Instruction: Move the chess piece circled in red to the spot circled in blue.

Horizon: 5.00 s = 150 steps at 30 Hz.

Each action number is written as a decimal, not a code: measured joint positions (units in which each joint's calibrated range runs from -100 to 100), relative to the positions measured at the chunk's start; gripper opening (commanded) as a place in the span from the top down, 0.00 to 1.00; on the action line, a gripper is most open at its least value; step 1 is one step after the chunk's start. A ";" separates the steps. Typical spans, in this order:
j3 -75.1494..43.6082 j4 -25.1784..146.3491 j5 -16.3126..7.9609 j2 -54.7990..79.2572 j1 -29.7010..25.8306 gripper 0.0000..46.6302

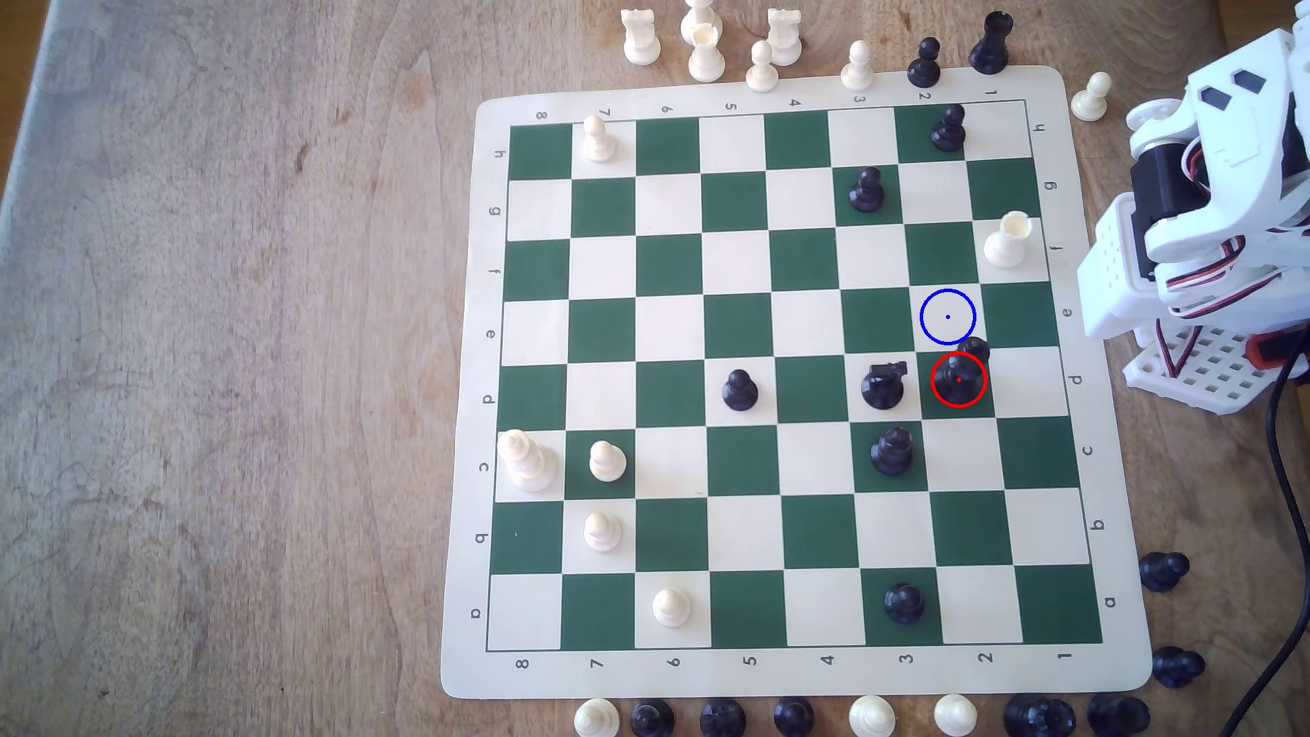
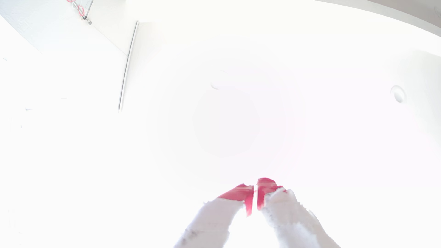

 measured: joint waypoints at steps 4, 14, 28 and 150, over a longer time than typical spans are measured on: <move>0.00 0.00 0.00 0.00 0.00 1.00; -0.81 21.51 0.20 0.00 -0.81 1.00; -28.65 117.29 -0.34 0.00 4.06 1.00; -36.69 179.20 1.37 41.64 -15.34 0.97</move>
